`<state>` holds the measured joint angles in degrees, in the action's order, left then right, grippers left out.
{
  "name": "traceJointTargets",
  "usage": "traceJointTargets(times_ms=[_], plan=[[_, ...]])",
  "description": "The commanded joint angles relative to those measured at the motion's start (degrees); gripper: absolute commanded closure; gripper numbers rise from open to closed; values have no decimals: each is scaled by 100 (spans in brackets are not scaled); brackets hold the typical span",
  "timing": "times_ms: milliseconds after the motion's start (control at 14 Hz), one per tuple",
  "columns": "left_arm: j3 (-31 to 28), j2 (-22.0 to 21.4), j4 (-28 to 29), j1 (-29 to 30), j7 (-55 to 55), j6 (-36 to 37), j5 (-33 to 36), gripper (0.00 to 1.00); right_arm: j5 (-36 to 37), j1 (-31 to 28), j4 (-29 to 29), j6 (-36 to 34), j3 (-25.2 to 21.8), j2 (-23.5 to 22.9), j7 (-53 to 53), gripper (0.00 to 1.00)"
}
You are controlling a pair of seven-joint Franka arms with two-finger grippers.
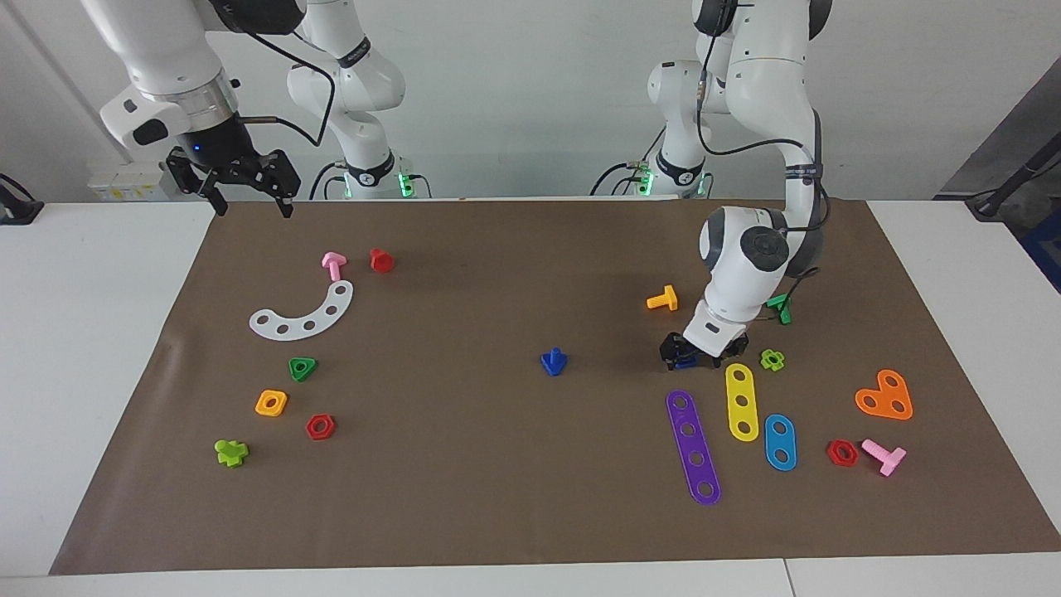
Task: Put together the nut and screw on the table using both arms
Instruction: 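Lower the left gripper and grasp the blue square nut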
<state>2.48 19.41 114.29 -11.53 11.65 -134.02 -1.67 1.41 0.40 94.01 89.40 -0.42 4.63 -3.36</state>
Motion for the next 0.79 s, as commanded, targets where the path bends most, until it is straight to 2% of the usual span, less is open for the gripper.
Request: traceJointTargets(times_ms=[0, 143, 215, 430, 716], plan=[[-37, -25, -30, -51, 127, 174, -26, 7, -9, -32, 21, -72, 15, 73, 108, 0], [-29, -25, -47, -51, 127, 192, -26, 34, -9, -32, 21, -72, 15, 73, 108, 0], [-29, -16, -65, -51, 127, 175, -26, 43, -9, -32, 21, -72, 15, 73, 108, 0], [-20, -25, -65, -51, 118, 183, -26, 51, -9, -32, 21, -72, 15, 73, 108, 0], [-28, -60, -117, -95, 136, 288, -26, 80, -9, -32, 21, -72, 15, 73, 108, 0]])
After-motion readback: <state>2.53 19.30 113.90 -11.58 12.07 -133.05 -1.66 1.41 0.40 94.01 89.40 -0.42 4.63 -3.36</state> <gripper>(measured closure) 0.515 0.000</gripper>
